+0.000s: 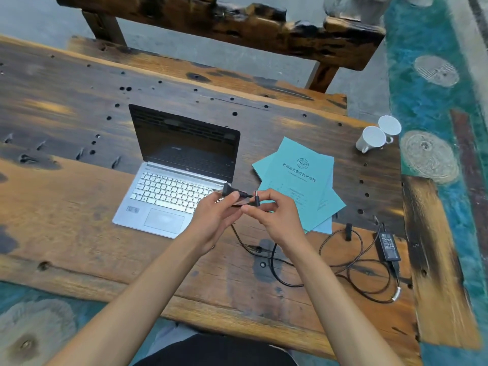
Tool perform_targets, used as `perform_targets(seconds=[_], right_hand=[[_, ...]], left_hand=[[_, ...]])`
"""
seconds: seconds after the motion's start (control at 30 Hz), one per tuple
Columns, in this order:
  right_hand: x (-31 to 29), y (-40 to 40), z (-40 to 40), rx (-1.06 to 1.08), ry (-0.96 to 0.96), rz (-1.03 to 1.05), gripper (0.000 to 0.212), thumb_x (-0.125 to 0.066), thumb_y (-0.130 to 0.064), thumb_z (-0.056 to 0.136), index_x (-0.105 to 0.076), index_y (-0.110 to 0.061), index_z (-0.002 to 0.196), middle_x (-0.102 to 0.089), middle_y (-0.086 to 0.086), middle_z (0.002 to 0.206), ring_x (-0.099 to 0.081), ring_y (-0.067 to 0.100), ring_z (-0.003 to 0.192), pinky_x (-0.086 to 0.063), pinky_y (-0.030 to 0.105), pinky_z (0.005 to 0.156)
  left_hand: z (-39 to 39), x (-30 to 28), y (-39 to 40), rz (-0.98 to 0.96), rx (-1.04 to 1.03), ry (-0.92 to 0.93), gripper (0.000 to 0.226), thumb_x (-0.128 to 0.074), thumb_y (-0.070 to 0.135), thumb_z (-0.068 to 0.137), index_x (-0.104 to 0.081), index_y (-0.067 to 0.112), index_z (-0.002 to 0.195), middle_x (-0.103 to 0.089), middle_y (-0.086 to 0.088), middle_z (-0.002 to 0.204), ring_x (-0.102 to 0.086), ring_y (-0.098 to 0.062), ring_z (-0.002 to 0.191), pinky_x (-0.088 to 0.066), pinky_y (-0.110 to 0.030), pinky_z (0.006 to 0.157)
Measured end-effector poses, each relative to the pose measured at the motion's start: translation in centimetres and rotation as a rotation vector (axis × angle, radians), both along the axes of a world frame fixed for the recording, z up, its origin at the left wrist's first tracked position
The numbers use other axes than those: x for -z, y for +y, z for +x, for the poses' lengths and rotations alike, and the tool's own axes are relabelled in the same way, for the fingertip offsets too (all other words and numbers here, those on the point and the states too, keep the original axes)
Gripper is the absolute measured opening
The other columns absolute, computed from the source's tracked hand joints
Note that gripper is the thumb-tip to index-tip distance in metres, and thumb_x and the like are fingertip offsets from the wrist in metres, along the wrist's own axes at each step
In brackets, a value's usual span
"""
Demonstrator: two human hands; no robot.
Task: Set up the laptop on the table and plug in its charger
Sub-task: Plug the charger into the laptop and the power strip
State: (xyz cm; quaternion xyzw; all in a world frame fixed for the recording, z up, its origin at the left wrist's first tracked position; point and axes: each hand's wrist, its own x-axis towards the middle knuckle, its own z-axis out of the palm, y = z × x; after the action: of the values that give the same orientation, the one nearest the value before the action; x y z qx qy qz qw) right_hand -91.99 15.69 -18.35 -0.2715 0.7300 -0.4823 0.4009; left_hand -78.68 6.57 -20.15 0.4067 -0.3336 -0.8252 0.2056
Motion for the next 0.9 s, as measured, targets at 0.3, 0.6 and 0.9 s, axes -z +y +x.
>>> perform_targets(seconds=[0.3, 0.6, 0.9], right_hand=[[-1.2, -0.5, -5.2, -0.345, -0.096, 0.045, 0.029, -0.062, -0.007, 0.096, -0.071, -0.026, 0.116, -0.077, -0.012, 0.112, -0.063, 0.004, 0.069, -0.045, 0.013, 0.053], [1.4, -6.9, 0.1, -1.104, 0.115, 0.027, 0.025, -0.063, 0.003, 0.092, -0.073, -0.01, 0.11, -0.07, -0.024, 0.077, -0.068, 0.003, 0.075, -0.048, 0.018, 0.074], [4.8, -7.6, -1.1, -0.841, 0.3, 0.052, 0.018, -0.083, -0.025, 0.084, -0.084, -0.021, 0.102, -0.08, -0.009, 0.096, -0.072, 0.002, 0.087, -0.05, 0.012, 0.075]], left_hand=[[4.1, 2.0, 0.0, -0.064, -0.001, 0.035, 0.012, -0.062, 0.005, 0.096, -0.066, -0.002, 0.105, -0.074, -0.019, 0.102, -0.072, -0.024, 0.093, -0.058, -0.029, 0.086], [7.2, 0.9, 1.1, -0.057, 0.072, 0.195, 0.027, -0.06, 0.006, 0.091, -0.06, -0.01, 0.112, -0.062, -0.023, 0.1, -0.065, -0.023, 0.086, -0.057, -0.035, 0.087], [12.1, 1.1, 0.6, -0.059, -0.005, 0.015, 0.022, -0.067, 0.021, 0.088, -0.069, 0.012, 0.109, -0.071, -0.016, 0.124, -0.067, -0.024, 0.117, -0.05, -0.053, 0.102]])
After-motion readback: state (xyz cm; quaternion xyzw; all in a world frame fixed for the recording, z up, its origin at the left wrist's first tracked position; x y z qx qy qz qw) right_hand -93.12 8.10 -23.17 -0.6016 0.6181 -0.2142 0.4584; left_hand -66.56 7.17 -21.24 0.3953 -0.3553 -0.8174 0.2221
